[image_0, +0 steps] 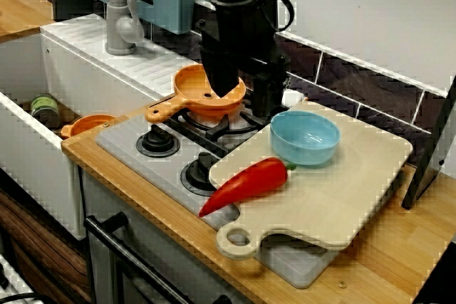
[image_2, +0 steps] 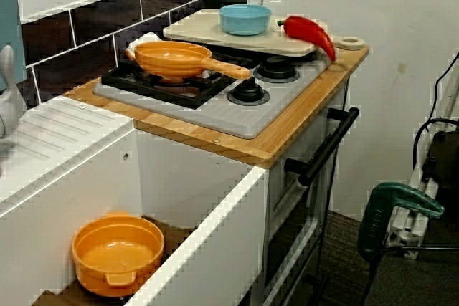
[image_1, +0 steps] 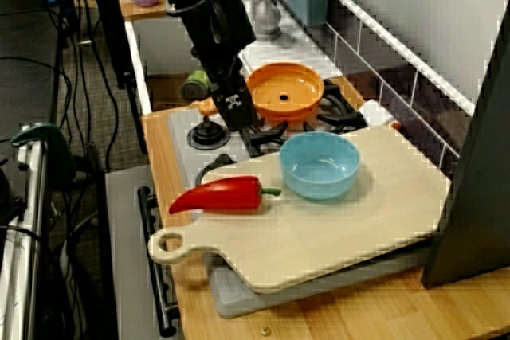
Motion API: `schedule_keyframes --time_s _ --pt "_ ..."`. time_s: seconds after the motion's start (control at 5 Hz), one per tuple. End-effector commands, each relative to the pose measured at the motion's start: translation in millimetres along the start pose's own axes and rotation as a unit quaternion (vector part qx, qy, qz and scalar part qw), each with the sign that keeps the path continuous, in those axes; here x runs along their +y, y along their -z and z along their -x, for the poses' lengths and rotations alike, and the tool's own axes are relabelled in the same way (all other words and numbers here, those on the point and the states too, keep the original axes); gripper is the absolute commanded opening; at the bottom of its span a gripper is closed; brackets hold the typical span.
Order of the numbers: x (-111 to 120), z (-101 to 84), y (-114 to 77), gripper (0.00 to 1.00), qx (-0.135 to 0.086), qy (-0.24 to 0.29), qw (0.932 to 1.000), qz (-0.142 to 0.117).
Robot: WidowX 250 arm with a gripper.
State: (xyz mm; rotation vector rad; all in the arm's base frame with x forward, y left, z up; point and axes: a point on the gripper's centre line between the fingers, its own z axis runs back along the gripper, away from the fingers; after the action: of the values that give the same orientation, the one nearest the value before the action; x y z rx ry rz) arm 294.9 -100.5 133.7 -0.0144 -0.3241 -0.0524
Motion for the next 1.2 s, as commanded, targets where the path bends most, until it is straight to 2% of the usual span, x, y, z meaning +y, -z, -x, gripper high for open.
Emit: schedule_keyframes --time_s 0.0,0.2,1.0 --pt "-5 11.4 -4.7 1.00 -0.031 0.031 0.9990 0.006" --pt "-12 15.8 -3.7 1.00 -0.025 0.035 0.9990 0.010" --pt "-32 26.3 15.1 1.00 -0.016 0.040 0.9991 -0.002"
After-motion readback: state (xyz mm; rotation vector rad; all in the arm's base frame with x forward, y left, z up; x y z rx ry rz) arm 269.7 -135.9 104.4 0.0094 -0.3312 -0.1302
